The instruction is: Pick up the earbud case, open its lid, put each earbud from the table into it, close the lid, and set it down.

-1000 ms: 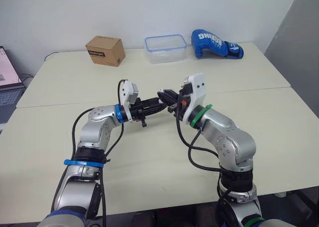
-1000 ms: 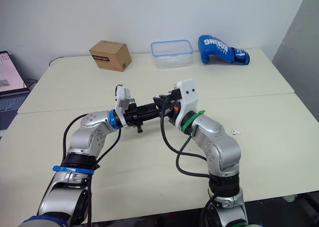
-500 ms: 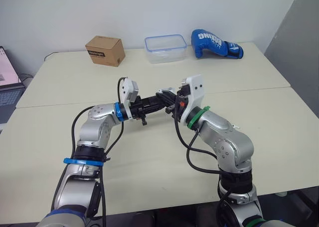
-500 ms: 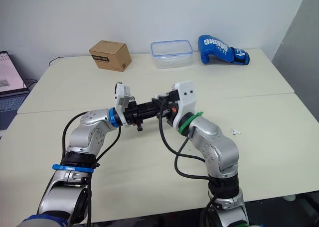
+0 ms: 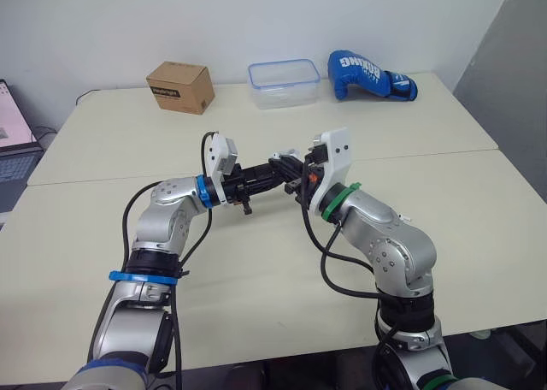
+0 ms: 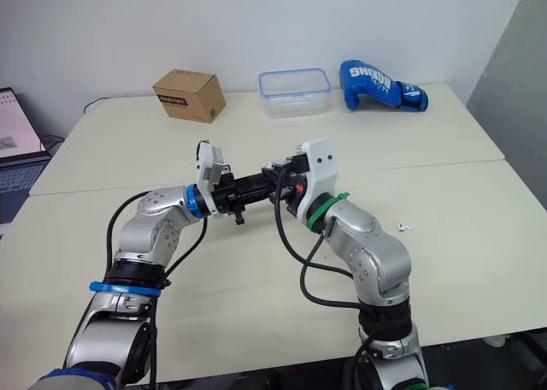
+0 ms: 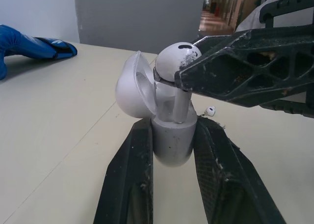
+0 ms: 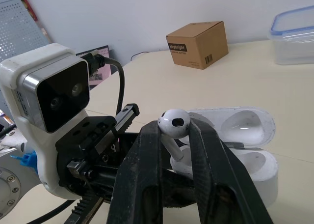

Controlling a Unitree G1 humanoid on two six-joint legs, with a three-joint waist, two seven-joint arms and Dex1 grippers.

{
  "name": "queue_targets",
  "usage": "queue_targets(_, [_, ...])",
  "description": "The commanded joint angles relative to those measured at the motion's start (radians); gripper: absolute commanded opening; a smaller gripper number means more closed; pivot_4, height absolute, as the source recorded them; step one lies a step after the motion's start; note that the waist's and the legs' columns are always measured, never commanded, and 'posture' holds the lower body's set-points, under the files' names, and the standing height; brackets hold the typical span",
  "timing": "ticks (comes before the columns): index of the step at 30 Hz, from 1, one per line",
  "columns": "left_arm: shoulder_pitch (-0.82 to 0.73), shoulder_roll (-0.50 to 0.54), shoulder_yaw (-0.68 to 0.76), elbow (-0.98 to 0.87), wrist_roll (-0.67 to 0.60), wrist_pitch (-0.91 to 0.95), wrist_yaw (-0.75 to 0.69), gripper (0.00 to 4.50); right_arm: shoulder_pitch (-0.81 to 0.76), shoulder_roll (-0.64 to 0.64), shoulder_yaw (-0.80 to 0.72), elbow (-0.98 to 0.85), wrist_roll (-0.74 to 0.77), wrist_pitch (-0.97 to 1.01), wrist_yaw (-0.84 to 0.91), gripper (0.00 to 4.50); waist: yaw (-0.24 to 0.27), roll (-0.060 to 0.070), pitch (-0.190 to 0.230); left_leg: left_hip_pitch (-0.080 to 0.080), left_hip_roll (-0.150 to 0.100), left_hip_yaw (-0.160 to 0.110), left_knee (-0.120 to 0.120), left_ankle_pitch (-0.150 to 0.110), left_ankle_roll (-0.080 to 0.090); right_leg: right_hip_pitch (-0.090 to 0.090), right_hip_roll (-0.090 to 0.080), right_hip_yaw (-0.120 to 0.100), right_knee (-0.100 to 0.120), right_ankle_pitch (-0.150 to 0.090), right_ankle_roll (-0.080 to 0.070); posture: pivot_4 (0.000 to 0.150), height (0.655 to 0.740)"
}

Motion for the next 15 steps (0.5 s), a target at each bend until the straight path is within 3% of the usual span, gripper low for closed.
queue_targets(1, [-0.014,0.009,0.029,-0.042,-0.014,-0.016,0.008,0.79,-0.016,0.001,0.016,-0.007,0.015,-0.011,-0.012,0.41,0.0,0.0,0.0,0.0,0.0,0.0,0.0,0.0,0.0,0.0,0.0,0.0,0.0,0.0,0.0,0.15,0.7307])
queue_targets(15, [-0.009,0.006,0.023,-0.077,-0.012,-0.024,0.023,0.79,-0.056,0.007,0.037,0.026,0.01,0.014,-0.062,0.41,-0.001,0.0,0.0,0.0,0.0,0.0,0.0,0.0,0.0,0.0,0.0,0.0,0.0,0.0,0.0,0.15,0.7307])
